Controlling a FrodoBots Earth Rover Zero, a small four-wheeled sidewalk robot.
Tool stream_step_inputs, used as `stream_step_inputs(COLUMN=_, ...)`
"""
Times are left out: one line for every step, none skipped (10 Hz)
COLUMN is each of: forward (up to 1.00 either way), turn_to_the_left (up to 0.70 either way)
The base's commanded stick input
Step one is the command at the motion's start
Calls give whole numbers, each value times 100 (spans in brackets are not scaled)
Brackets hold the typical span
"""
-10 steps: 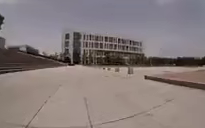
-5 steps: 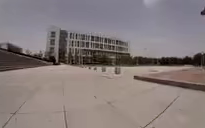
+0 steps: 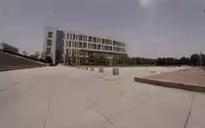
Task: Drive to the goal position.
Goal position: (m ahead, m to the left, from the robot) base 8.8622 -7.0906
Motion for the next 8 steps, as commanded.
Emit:
stream_step_inputs(forward=100, turn_to_the_left=0)
stream_step_inputs(forward=100, turn_to_the_left=0)
stream_step_inputs(forward=100, turn_to_the_left=0)
stream_step_inputs(forward=100, turn_to_the_left=0)
stream_step_inputs(forward=100, turn_to_the_left=0)
stream_step_inputs(forward=100, turn_to_the_left=0)
stream_step_inputs(forward=100, turn_to_the_left=-3)
stream_step_inputs(forward=100, turn_to_the_left=-34)
